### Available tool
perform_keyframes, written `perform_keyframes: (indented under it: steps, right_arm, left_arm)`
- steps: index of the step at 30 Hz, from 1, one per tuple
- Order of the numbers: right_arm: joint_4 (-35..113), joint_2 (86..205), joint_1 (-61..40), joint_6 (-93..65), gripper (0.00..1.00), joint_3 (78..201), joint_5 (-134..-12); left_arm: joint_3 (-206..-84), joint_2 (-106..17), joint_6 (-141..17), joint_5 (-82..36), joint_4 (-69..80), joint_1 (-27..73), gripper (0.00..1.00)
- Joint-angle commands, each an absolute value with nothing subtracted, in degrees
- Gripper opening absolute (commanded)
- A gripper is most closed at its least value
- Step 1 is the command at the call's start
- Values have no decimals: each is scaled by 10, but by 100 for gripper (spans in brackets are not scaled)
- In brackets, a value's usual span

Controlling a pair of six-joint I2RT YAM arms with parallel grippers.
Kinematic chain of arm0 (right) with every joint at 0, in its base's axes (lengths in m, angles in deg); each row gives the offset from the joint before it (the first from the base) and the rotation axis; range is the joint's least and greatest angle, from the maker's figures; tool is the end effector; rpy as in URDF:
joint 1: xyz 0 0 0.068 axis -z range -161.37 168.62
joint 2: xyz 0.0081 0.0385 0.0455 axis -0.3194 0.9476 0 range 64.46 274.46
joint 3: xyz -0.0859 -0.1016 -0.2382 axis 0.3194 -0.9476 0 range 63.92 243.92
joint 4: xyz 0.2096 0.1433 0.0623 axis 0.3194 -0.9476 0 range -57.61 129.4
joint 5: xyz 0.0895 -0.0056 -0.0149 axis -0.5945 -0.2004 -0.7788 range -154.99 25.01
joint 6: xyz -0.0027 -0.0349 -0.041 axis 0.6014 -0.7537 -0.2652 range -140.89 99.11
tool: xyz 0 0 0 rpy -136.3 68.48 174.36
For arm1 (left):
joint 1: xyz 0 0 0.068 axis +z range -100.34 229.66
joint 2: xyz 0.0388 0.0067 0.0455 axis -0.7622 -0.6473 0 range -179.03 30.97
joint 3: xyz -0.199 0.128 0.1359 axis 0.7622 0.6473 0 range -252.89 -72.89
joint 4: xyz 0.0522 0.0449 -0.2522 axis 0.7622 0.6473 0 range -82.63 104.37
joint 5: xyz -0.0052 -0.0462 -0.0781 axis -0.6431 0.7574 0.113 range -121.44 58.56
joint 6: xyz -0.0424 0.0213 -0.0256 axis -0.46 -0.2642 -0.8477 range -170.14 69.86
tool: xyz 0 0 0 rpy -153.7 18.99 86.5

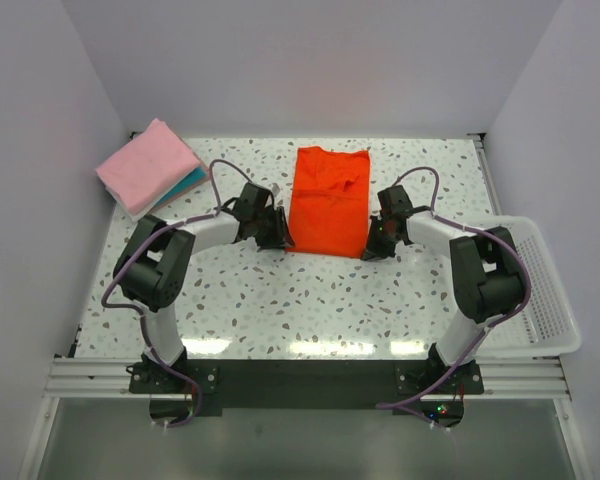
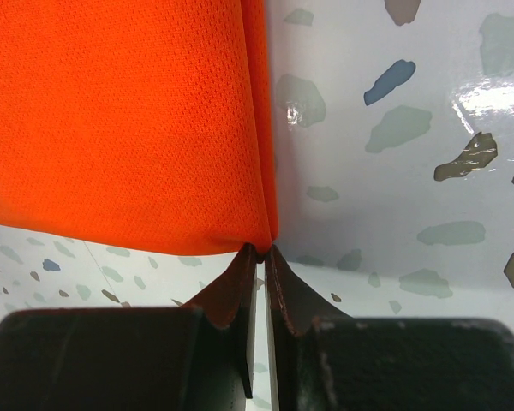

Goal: Fold and stack the t-shirts
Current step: Fold the tshirt

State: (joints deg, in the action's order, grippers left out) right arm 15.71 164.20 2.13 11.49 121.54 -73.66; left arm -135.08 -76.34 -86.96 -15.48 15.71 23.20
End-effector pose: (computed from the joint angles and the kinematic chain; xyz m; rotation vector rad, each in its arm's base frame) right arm 0.3161 0.0992 0.1543 0.3401 2.7656 0.4393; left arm 0.3344 -0.1773 0.1474 -0.1163 2.6358 -0.7712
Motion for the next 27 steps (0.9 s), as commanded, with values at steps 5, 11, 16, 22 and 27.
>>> perform_keyframes:
  steps: [5, 11, 16, 22, 27]
  right_arm:
    - [166, 1646, 20, 113, 6, 1211, -736]
    - [165, 1646, 19, 109, 4, 1217, -736]
    - [165, 1648, 19, 106, 0, 1223, -739]
    - [165, 1646, 20, 102, 0, 1218, -744]
    - [155, 1616, 18, 104, 0, 1190, -743]
  left_arm:
    - [-1356, -779, -866, -178, 186, 217, 33]
    - [-1350, -785, -866, -192, 208, 208, 22]
    - [-1329, -780, -871, -192, 203, 197, 9]
    - [-1319, -778, -871, -194, 195, 187, 0]
    - [-1289, -742, -863, -213, 199, 186, 0]
